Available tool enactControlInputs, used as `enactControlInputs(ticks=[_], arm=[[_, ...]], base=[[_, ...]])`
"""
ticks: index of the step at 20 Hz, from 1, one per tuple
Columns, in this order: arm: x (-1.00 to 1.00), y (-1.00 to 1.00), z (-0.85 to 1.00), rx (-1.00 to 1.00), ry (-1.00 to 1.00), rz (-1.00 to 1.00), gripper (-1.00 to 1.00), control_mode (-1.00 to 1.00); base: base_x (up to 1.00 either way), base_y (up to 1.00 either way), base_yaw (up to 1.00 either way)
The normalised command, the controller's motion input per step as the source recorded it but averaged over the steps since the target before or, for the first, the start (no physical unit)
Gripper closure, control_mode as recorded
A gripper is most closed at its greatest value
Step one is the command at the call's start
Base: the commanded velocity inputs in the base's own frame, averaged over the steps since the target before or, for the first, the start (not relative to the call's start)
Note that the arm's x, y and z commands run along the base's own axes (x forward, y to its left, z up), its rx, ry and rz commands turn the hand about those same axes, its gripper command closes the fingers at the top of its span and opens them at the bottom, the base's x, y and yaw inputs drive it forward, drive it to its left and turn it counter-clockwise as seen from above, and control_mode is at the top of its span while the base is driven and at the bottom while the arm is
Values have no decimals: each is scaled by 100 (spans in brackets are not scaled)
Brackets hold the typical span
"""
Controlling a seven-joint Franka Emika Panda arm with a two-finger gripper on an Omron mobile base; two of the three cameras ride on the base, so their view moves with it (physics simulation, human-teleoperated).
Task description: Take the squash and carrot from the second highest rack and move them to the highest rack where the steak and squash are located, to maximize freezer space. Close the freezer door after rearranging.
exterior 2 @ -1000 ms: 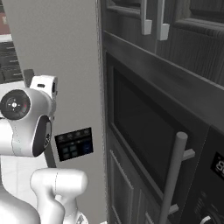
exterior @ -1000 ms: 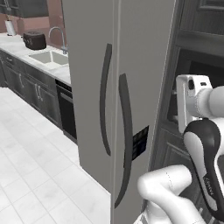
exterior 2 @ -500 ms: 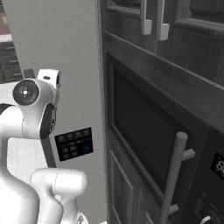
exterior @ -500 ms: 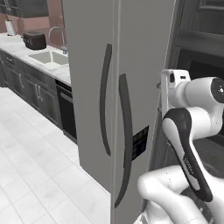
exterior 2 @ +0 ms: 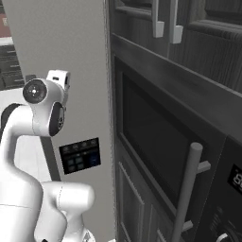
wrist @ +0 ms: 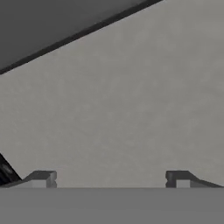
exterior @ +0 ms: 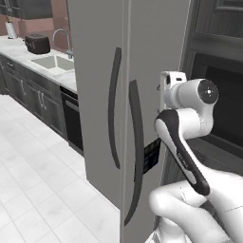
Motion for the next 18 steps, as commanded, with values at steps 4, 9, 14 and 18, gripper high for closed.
enactControlInputs(ticks=[4,9,14,18], arm=[[68,19,-6,0,0,-9,-100,-100],[67,16,-7,0,0,-13,-100,-100],[64,2,-8,0,0,-16,-100,-100],[55,-8,-9,0,0,-25,-100,-100]], base=[[0,0,0],[0,0,0],[0,0,0],[0,0,0]])
